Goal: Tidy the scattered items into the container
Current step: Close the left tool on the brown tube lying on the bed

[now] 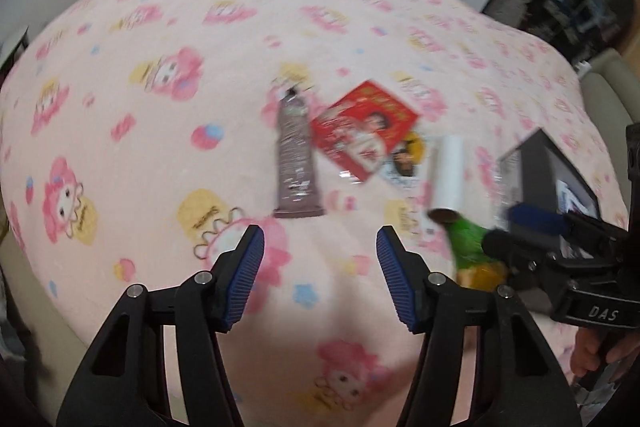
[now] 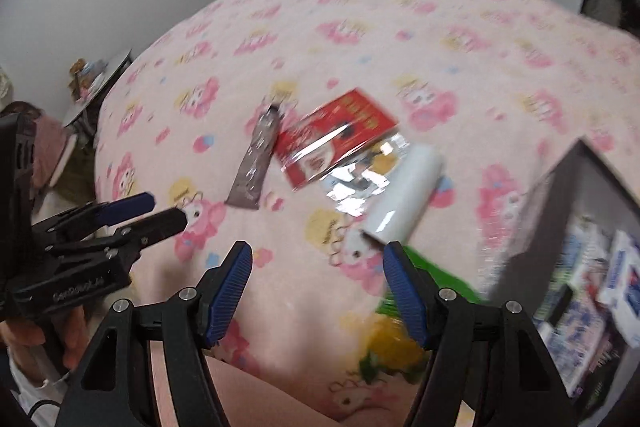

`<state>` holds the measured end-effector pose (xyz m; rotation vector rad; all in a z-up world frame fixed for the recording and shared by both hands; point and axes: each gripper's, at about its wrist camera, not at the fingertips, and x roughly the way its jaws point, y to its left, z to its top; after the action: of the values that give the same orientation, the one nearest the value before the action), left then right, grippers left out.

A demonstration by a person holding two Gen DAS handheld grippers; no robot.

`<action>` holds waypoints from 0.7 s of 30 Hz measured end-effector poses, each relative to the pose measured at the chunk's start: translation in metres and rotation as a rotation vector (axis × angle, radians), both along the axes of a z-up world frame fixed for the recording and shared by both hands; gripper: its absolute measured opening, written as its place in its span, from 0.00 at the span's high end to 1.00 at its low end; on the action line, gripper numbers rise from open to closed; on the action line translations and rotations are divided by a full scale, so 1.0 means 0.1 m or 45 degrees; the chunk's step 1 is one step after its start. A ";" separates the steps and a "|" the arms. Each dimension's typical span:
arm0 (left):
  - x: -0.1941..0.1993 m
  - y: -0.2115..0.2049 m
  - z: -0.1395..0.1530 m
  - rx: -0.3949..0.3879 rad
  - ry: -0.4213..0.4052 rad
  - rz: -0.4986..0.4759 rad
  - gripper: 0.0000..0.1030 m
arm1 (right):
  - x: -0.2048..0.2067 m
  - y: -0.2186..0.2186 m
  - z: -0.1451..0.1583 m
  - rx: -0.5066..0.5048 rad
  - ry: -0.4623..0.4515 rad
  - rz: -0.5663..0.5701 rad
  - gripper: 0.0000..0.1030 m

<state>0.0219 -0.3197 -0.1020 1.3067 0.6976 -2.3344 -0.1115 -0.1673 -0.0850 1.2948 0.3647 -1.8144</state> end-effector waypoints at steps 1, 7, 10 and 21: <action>-0.04 -0.06 -0.08 0.011 -0.014 0.001 0.46 | -0.06 -0.06 -0.08 0.034 -0.029 0.005 0.37; -0.35 -0.36 -0.44 0.090 -0.047 0.051 0.62 | -0.18 -0.36 -0.29 0.097 -0.026 0.053 0.37; -0.53 -0.44 -0.59 0.145 -0.080 0.027 0.63 | -0.19 -0.42 -0.34 0.123 0.016 0.039 0.37; -0.71 -0.29 -0.73 0.323 -0.117 -0.003 0.60 | -0.30 -0.25 -0.39 0.155 0.017 -0.031 0.37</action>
<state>-0.0486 -0.3489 -0.1751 1.5108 0.9878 -2.2268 -0.1412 -0.1921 -0.1237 1.3764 0.4753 -1.8456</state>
